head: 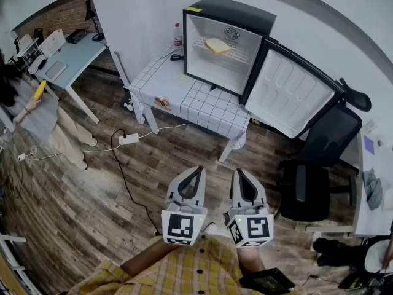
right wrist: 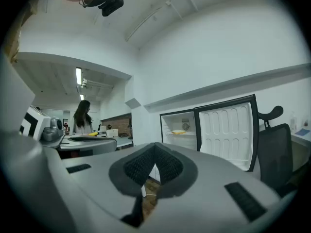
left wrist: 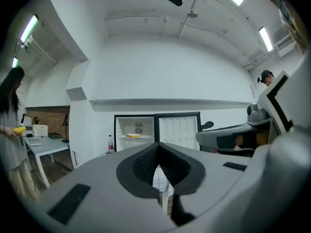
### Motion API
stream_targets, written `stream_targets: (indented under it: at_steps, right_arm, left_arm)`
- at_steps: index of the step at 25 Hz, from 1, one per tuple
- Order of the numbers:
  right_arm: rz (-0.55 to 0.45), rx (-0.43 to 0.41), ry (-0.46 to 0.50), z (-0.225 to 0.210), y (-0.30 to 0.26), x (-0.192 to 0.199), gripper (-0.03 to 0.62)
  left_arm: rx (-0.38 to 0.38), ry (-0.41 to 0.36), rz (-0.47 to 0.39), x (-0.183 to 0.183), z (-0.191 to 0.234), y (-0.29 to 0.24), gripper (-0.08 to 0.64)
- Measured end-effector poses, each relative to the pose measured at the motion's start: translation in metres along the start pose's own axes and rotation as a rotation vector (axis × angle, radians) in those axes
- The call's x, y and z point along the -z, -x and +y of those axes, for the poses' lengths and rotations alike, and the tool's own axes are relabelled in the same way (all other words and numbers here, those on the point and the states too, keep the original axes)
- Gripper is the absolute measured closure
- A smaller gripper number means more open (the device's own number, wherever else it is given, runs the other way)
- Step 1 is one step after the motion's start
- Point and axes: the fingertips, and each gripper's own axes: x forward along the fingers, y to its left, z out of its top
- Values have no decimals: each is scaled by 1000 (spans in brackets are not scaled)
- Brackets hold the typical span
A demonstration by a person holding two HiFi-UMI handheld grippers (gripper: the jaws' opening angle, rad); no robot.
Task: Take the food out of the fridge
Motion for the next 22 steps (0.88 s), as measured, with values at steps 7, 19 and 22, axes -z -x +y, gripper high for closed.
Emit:
stream_targets:
  at_steps: [7,19,22]
  right_arm:
    - [-12,-17,-21,-12,-2,-2,586]
    - [1,-34,-35,-63,8,2,586]
    - [6,-38,-36,-82,12,6,586]
  left_arm:
    - [1,-3,-1,1,-8,-12,554]
    - [-36,-13,12,-1,-44,-40,554]
    - [-50,-14,22,3,-59,-48,554]
